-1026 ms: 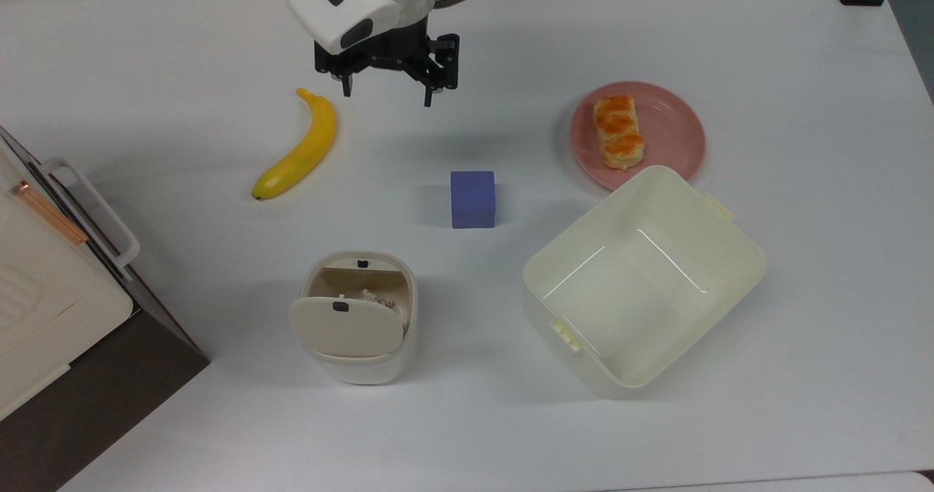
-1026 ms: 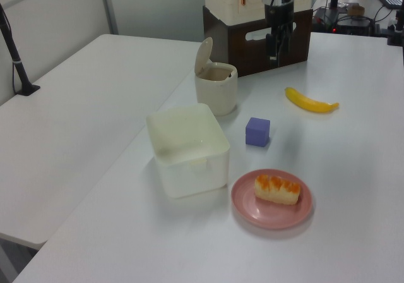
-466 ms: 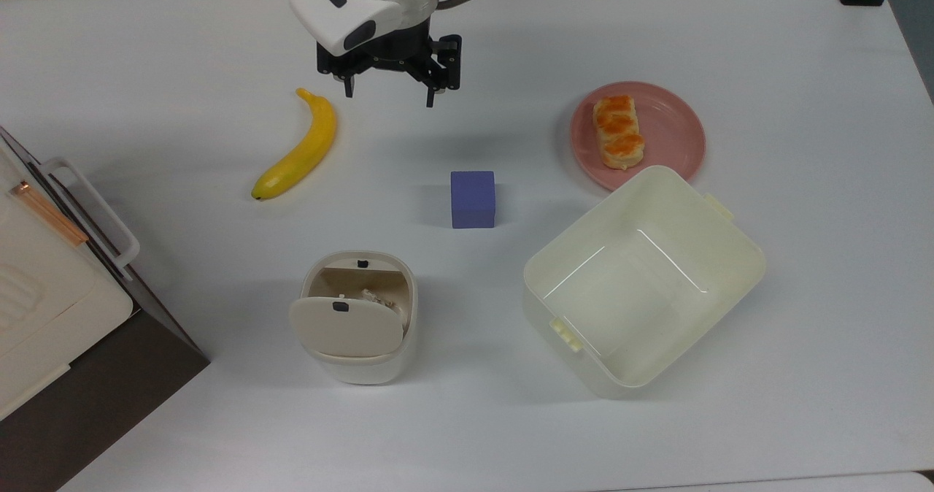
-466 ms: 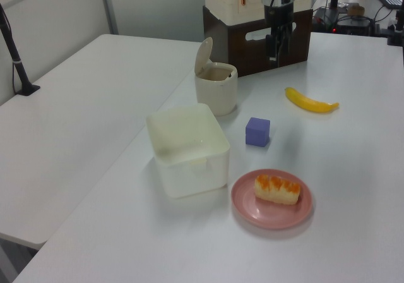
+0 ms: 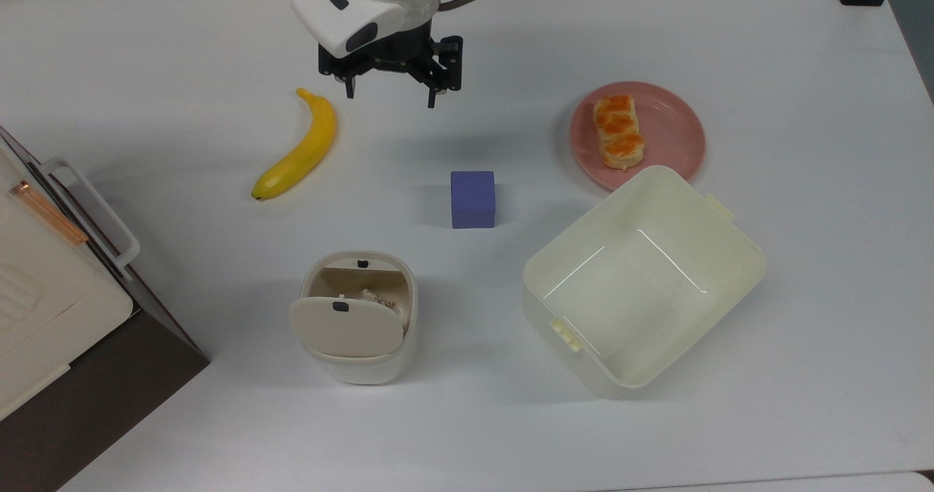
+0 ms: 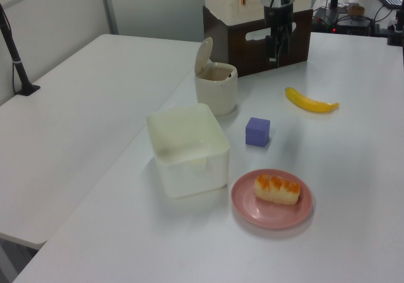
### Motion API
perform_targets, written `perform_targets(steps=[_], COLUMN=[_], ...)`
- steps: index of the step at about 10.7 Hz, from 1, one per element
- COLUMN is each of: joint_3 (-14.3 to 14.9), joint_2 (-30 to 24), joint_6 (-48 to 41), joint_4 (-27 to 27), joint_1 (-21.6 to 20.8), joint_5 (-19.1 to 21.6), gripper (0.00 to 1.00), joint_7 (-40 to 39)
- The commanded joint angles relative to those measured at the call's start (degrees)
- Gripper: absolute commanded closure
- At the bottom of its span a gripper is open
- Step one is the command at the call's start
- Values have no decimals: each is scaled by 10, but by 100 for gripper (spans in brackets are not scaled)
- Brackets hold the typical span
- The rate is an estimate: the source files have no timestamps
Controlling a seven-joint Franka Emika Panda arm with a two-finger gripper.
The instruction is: Grab it up and put it in the trash
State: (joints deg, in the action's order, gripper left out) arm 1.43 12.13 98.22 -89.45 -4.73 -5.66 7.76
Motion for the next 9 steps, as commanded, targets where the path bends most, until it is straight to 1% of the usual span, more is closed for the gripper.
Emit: perform_targets(steps=[1,4,9], joint_3=[1,1,1], joint_2=[-6,-6,1], joint_6=[7,4,6], joint_4=[-7,-6,-7], joint_1=[-5,-4,-15], joint_5=[3,9,6], gripper=[0,0,0], joint_7=[5,10,9])
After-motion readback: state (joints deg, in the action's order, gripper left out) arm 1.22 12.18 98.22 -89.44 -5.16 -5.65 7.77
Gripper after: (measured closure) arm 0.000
